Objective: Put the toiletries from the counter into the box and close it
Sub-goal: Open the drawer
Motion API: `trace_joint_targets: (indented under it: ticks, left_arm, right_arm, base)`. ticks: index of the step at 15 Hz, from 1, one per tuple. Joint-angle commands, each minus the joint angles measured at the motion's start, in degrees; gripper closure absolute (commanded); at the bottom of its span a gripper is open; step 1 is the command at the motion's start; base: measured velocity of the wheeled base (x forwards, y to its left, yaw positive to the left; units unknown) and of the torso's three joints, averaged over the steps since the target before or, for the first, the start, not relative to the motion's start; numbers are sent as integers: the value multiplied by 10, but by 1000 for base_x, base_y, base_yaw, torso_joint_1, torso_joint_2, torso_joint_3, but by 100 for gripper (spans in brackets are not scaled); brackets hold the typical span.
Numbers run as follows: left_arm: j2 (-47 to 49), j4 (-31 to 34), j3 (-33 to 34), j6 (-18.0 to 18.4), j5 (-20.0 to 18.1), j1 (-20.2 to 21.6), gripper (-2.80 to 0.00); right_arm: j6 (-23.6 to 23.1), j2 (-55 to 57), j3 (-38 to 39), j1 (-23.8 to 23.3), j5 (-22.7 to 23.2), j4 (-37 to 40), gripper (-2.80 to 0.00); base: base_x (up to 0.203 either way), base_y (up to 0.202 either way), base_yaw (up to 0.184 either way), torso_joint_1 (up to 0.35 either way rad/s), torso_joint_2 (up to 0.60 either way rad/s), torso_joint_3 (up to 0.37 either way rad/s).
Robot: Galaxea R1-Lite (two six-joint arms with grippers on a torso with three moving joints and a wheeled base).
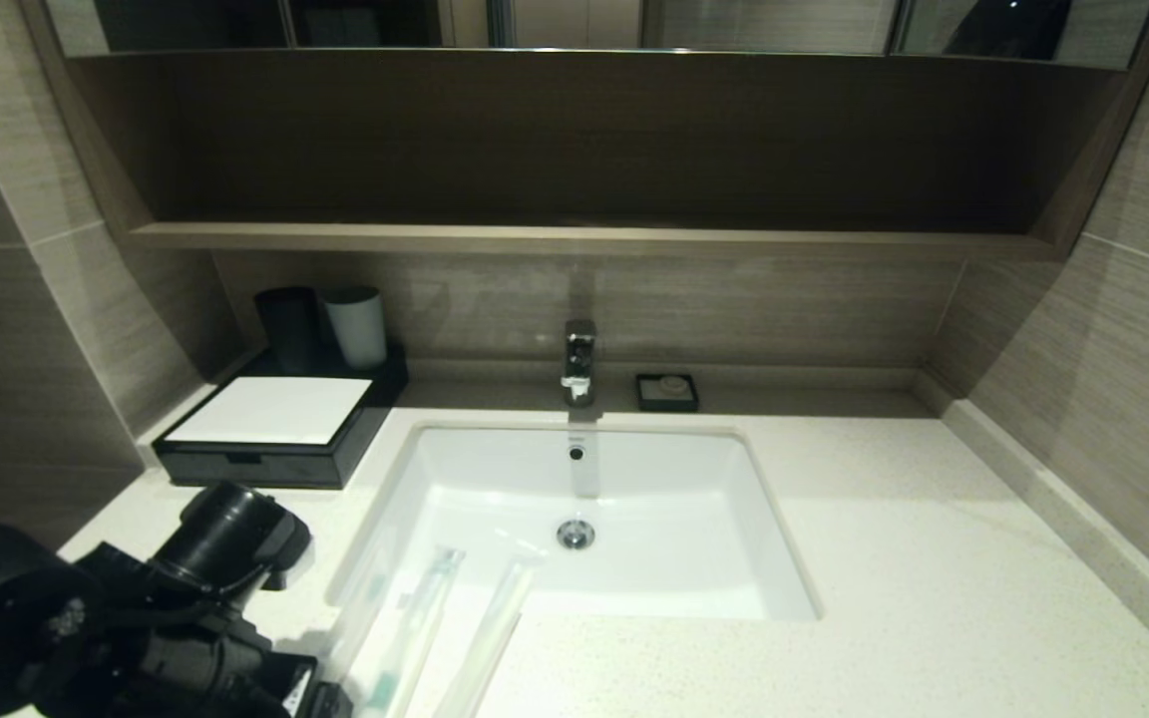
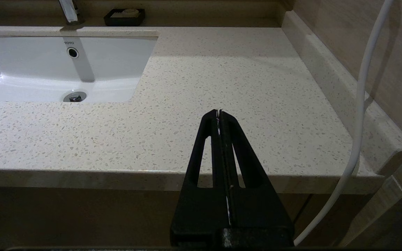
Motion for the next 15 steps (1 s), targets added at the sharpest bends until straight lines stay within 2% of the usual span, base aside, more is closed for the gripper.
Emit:
trace_joint_targets:
  ticks: [1,15]
  left_arm:
    - [1,0,0,-1,0,0,-280]
    - [11,-8,5,-2,-1,0,-280]
  right_arm:
    - [0,-1,1,0,0,0,0]
    - [0,-1,1,0,0,0,0]
  base:
    - [0,0,0,0,0,0]
    - [0,0,0,0,0,0]
